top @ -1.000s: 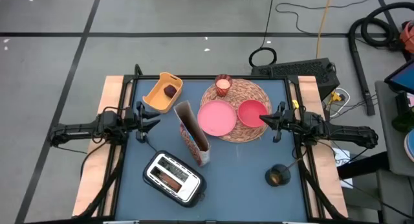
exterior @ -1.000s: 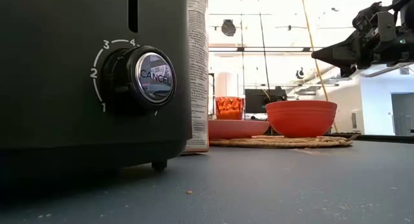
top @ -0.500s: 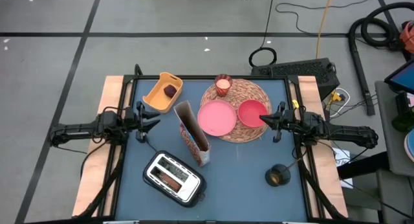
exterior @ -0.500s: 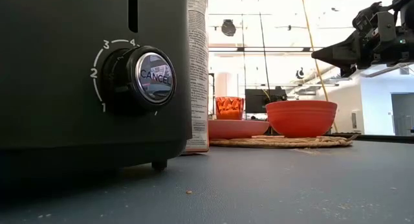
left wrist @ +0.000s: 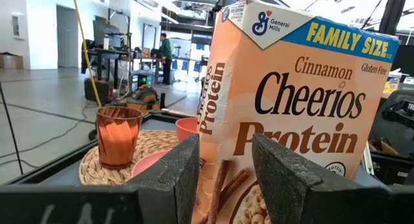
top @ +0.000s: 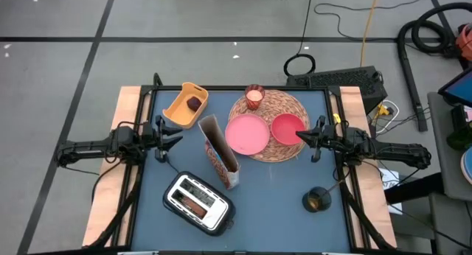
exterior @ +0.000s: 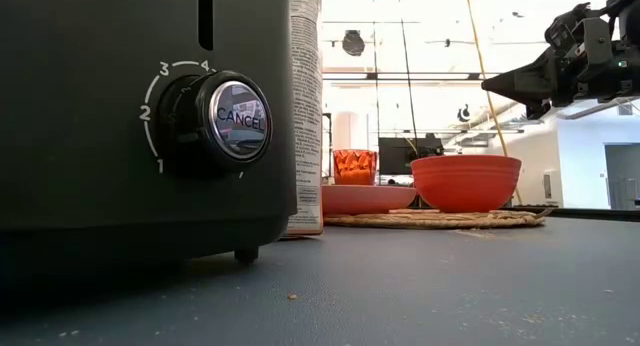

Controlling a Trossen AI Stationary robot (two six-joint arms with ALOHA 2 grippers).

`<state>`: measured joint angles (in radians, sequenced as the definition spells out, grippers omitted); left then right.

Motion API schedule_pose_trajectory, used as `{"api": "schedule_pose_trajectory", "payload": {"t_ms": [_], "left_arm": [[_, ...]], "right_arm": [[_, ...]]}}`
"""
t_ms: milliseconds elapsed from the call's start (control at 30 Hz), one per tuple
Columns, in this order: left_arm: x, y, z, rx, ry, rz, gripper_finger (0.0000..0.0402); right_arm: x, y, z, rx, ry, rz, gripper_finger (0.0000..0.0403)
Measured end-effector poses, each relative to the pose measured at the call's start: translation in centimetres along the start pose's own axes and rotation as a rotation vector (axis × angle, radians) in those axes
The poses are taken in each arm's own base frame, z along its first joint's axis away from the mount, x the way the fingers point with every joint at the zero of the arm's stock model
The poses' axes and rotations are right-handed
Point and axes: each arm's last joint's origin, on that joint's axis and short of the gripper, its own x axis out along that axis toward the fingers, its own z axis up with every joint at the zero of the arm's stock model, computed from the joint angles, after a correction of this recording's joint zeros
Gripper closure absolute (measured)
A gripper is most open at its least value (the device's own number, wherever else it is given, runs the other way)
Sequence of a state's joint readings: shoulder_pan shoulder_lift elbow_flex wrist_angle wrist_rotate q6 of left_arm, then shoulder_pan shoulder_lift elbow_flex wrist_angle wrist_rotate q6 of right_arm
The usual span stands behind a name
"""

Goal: Arrange a breakfast setting

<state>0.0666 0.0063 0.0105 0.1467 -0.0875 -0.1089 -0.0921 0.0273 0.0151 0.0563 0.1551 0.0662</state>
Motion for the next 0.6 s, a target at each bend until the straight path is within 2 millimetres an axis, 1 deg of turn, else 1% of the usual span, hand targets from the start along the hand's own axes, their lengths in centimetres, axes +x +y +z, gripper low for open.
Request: {"api": "schedule_pose_trajectory", "payload": {"t_ms": [600], "left_arm": [[0.00, -0.02, 0.14, -0.002, -0.014, -0.002, 0.0252]], "right_arm": [[0.00, 0.00, 0.00, 0.000, 0.000, 0.000, 0.0397]]}}
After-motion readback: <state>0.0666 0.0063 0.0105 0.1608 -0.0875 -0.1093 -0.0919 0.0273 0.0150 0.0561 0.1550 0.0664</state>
